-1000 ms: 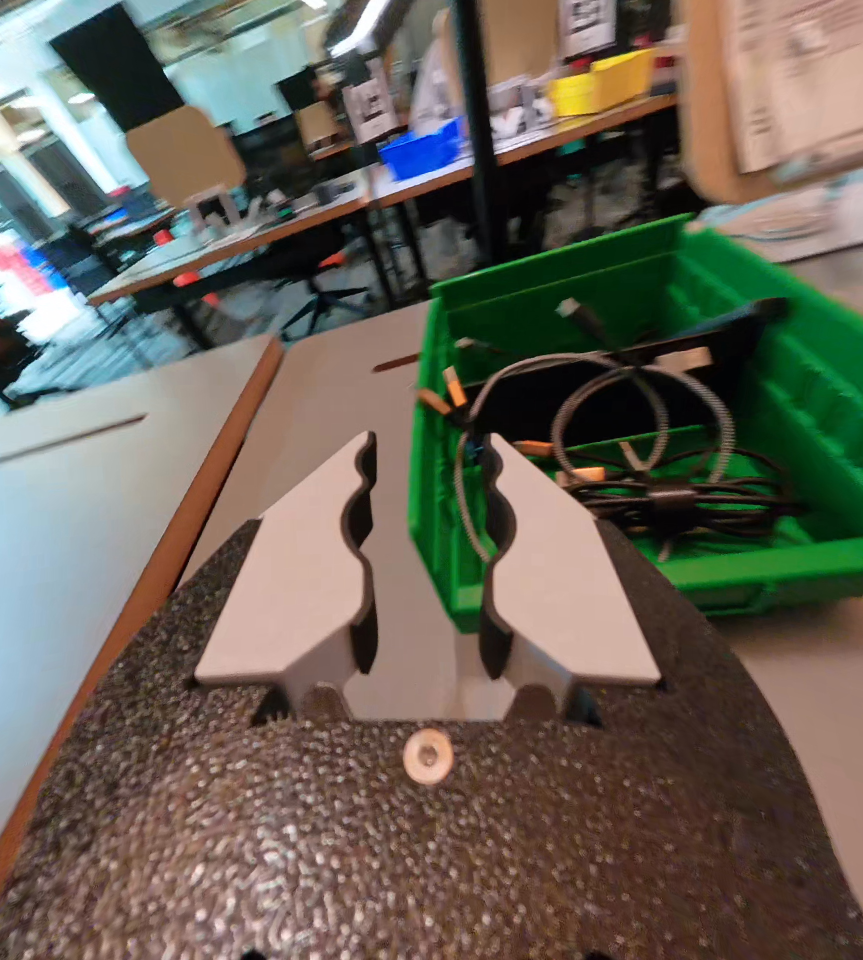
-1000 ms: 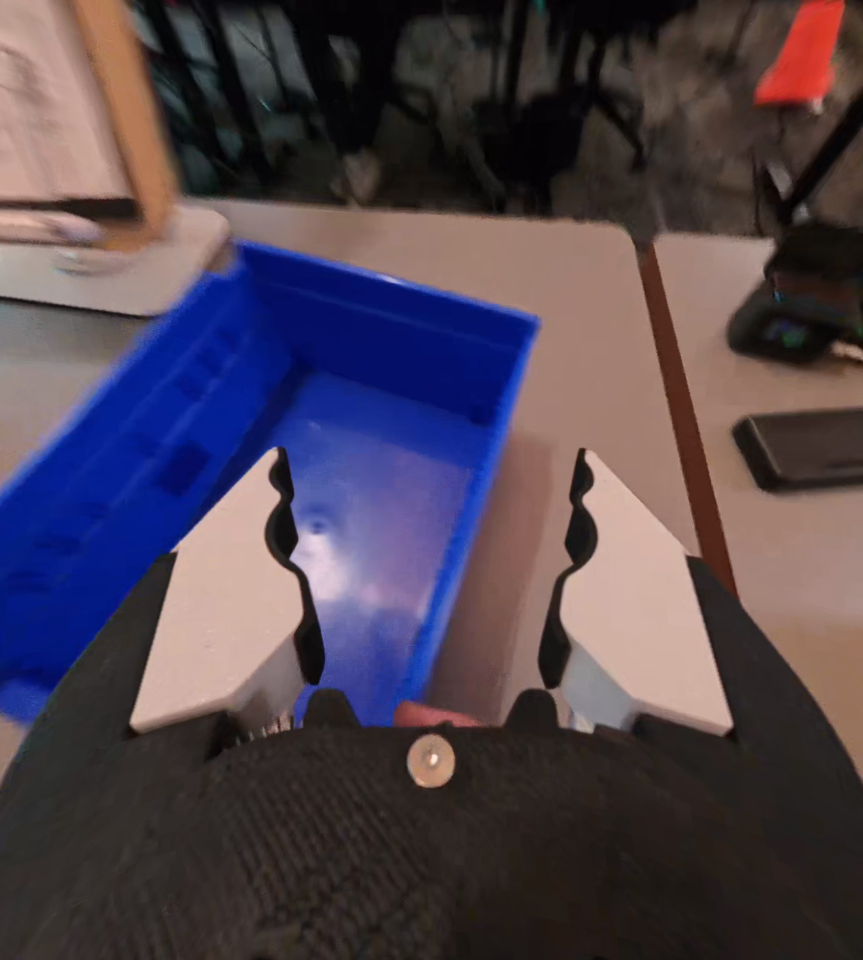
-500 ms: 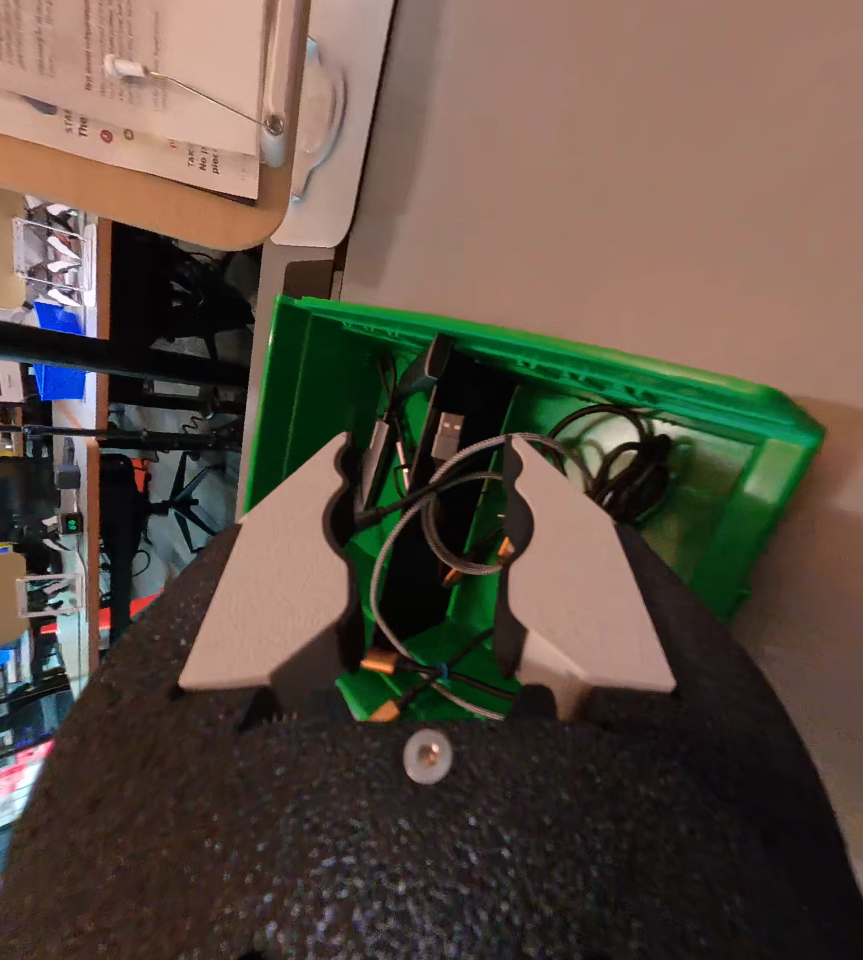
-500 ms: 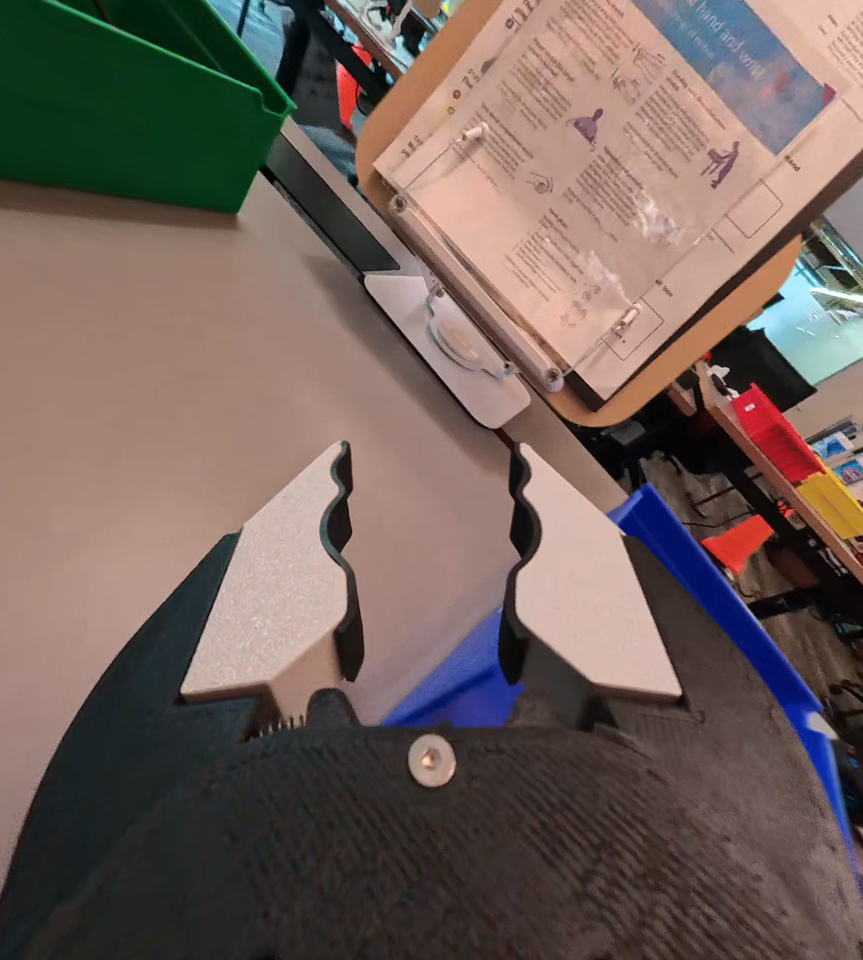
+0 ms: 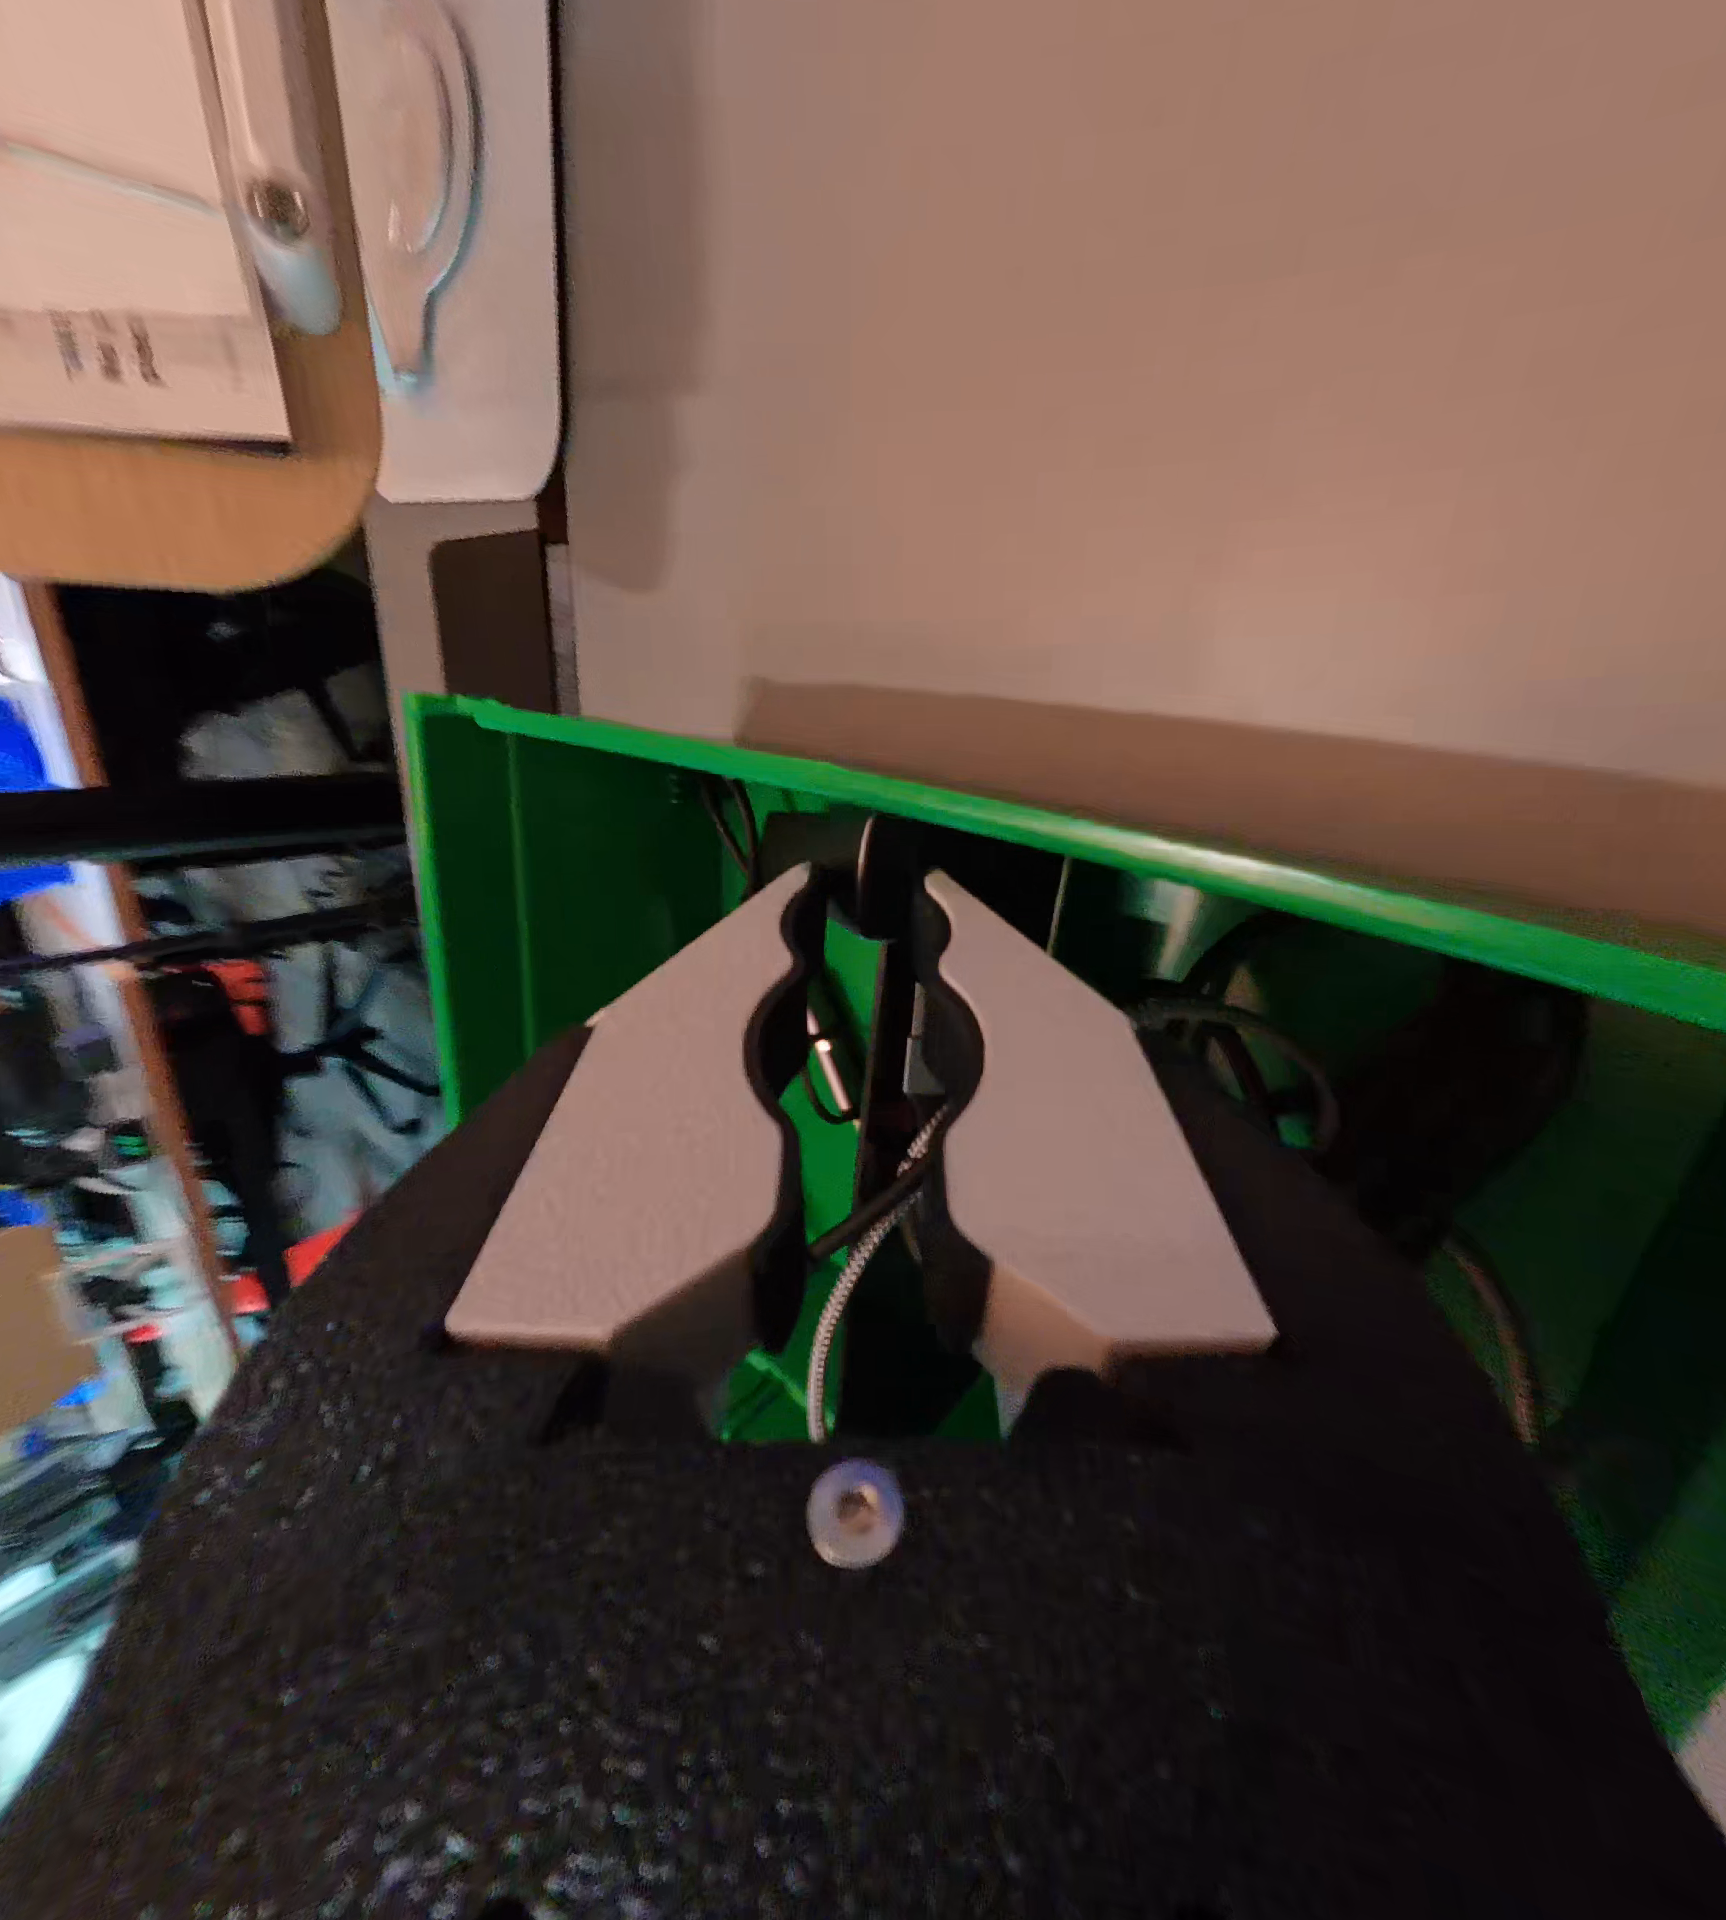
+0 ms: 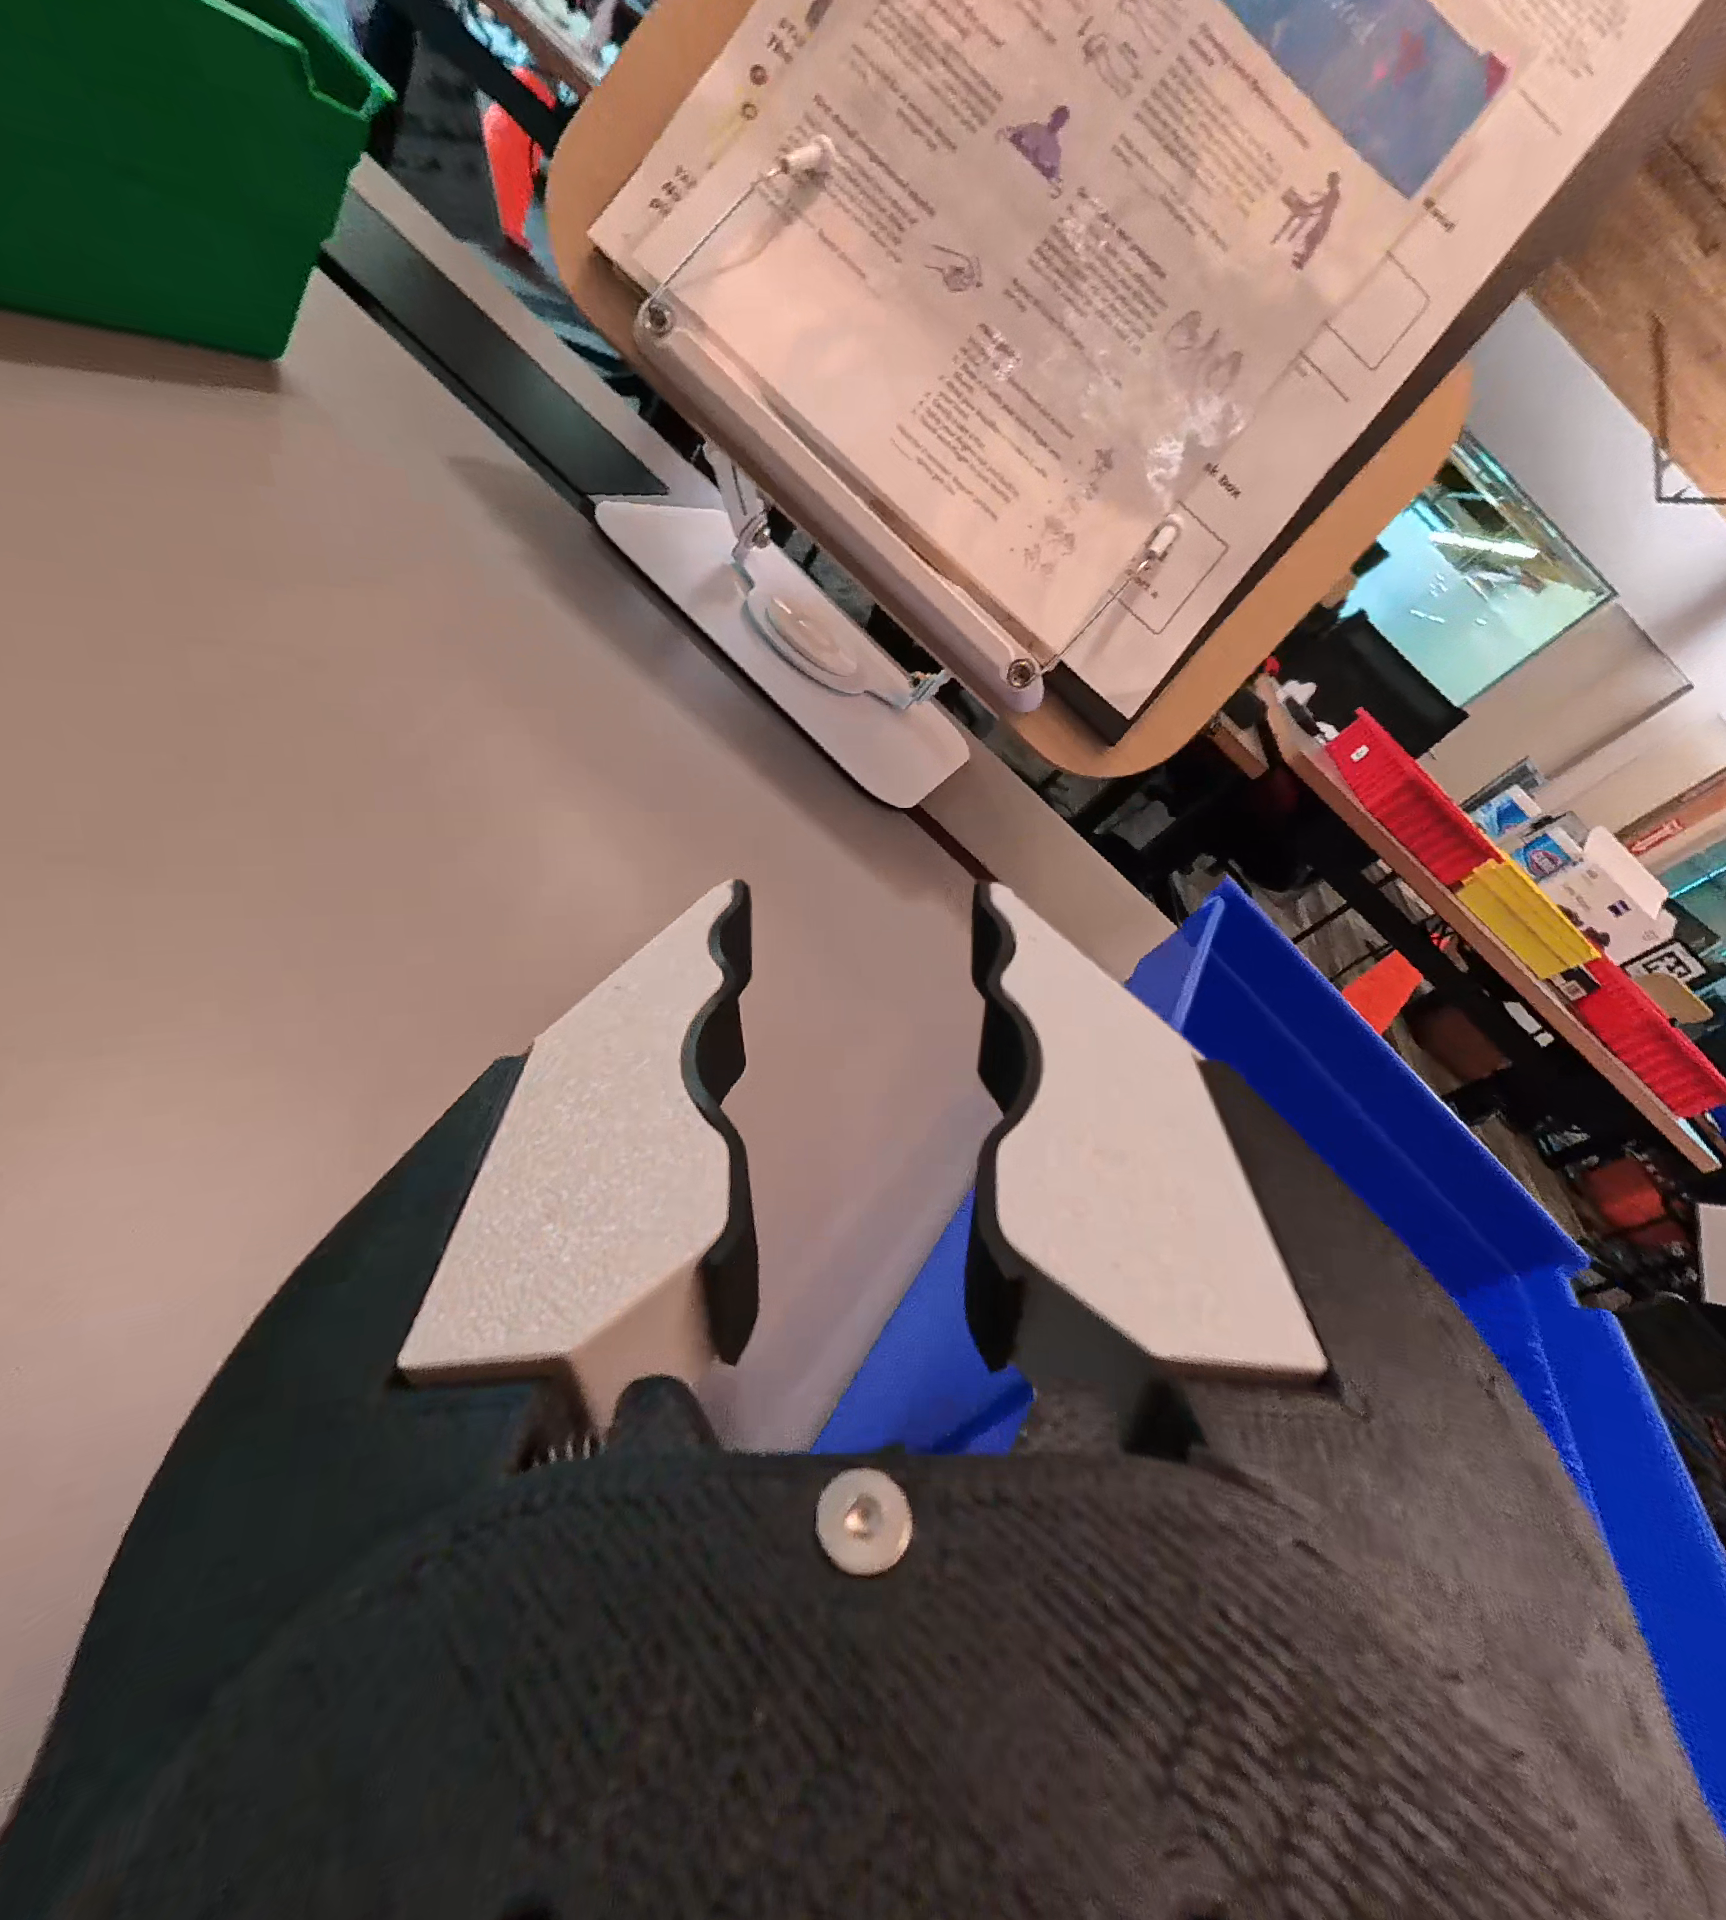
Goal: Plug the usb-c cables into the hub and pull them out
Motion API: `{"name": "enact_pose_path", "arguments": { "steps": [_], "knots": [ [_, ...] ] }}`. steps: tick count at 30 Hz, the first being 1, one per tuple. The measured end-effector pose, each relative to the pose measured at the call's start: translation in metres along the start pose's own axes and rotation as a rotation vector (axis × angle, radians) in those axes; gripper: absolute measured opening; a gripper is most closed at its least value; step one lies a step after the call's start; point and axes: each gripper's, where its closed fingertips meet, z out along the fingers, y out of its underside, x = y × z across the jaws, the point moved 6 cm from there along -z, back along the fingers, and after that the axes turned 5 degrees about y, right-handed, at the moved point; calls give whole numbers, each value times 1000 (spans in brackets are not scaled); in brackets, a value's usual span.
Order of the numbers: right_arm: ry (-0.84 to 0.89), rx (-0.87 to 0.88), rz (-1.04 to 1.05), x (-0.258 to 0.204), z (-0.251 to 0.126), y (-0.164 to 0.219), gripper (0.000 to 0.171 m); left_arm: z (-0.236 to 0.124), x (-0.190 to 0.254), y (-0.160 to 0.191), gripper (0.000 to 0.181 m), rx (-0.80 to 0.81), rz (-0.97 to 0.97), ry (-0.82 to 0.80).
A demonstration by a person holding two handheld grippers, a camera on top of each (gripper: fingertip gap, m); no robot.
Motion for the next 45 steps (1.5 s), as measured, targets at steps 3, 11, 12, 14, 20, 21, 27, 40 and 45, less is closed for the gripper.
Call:
{"name": "enact_pose_path", "arguments": {
  "steps": [3, 11, 12, 14, 20, 21, 27, 40, 45],
  "knots": [
    [16, 81, 36, 2, -6, -10, 50, -8, 3, 1, 8, -42, 133, -175],
    [-182, 232, 144, -36, -18, -52, 60, -89, -15, -3, 7, 73, 46, -473],
    [-240, 246, 198, -43, -18, -56, 62, -101, -21, -3, 8, 143, -46, -477],
    [-336, 288, 299, -55, -20, -64, 63, -125, -35, -2, 8, 294, -222, -481],
    [-587, 418, 634, -66, -28, -84, 68, -186, -46, -23, 8, 687, -412, -546],
    [-628, 449, 720, -63, -30, -88, 70, -193, -38, -37, 7, 692, -311, -567],
    [-971, 536, 1157, -56, -34, -104, 78, -195, 39, -136, 8, 470, 299, -852],
    [-1405, 727, 1339, -53, -60, -109, 47, -139, 129, -190, 6, 879, 189, -699],
    [-1355, 656, 1342, -60, -51, -105, 30, -120, 131, -179, 7, 888, 91, -681]
  ]
}}
